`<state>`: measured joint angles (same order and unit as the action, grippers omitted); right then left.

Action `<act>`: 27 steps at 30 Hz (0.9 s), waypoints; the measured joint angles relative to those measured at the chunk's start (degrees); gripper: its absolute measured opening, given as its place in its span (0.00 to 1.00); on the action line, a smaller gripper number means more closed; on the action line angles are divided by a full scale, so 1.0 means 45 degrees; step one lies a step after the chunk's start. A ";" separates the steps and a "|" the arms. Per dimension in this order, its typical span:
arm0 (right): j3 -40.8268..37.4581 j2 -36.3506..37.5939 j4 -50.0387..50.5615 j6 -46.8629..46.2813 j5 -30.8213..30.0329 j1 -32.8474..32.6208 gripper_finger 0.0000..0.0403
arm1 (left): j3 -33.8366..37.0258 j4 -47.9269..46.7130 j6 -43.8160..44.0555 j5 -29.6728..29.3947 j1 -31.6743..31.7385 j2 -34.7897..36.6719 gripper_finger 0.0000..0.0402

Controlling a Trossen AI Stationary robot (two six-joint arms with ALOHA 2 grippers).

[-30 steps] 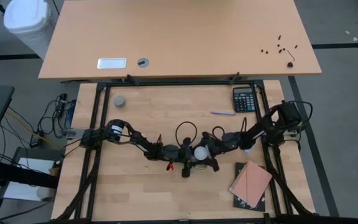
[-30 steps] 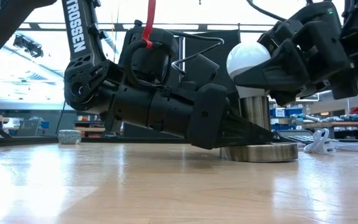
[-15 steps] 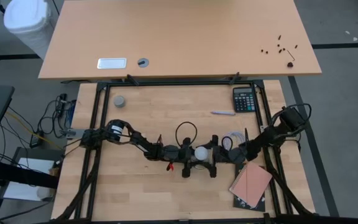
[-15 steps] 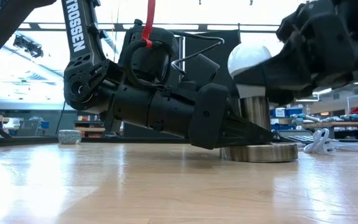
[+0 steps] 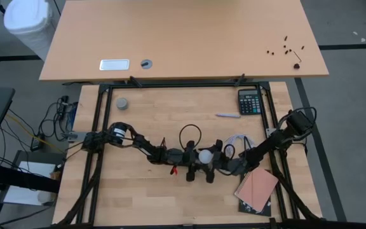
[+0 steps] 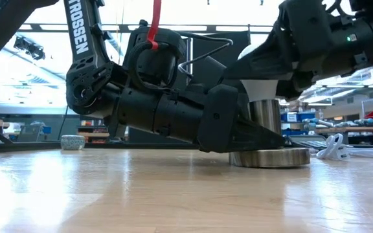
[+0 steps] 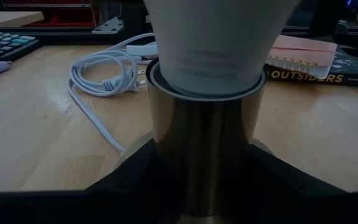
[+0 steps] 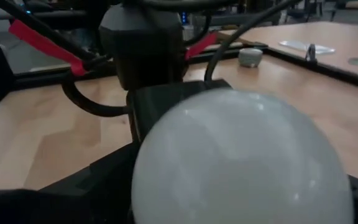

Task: Screw lightbulb
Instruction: Remove the lightbulb from the bronze lamp socket

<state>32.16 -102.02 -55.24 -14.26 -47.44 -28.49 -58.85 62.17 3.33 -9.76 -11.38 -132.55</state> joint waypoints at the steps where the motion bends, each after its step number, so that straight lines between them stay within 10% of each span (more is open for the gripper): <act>1: 0.0071 -0.0009 0.0000 0.0175 -0.0044 0.0000 0.82 | 0.0002 -0.0003 0.0010 0.0004 0.0000 0.0000 0.47; 27: 0.0149 0.0029 0.0506 0.1255 -0.0108 0.0257 0.76 | -0.0005 -0.0005 0.0000 -0.0053 0.0019 0.0000 0.47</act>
<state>32.84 -101.89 -52.96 -8.61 -47.92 -27.33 -58.87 62.15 3.33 -10.00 -11.29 -132.55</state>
